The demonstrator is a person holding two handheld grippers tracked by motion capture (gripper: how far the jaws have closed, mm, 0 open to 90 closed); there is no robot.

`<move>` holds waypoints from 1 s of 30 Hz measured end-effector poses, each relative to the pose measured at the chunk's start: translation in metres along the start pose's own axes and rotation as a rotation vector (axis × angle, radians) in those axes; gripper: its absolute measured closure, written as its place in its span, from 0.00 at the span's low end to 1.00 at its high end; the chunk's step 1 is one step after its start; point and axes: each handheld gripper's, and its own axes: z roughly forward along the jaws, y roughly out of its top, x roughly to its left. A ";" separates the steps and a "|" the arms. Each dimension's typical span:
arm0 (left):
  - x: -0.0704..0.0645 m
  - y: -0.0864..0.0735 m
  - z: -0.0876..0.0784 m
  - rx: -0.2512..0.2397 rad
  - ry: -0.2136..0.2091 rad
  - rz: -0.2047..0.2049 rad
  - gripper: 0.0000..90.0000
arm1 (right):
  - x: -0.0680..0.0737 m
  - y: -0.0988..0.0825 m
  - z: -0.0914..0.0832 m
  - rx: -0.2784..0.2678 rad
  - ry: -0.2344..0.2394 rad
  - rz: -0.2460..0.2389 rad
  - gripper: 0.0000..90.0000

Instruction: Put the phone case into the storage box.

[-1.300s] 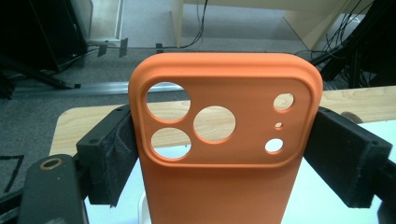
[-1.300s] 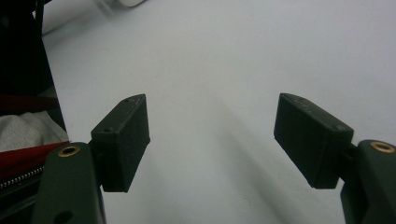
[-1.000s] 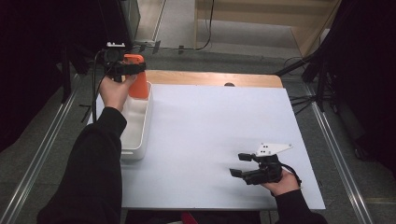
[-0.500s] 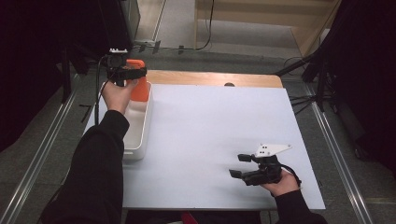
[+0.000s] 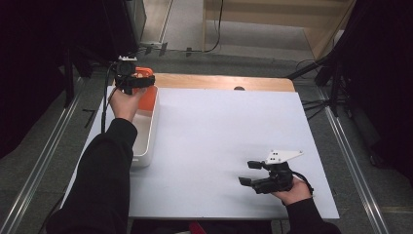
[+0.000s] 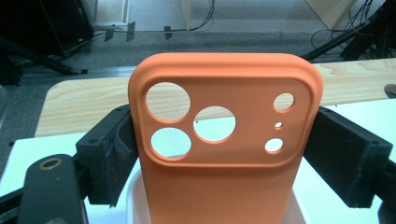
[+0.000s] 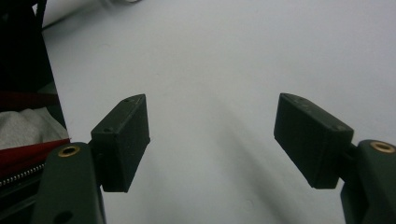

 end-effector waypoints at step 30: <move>-0.002 -0.014 0.010 0.051 0.010 0.019 0.17 | 0.000 0.000 0.001 0.000 0.000 0.001 0.28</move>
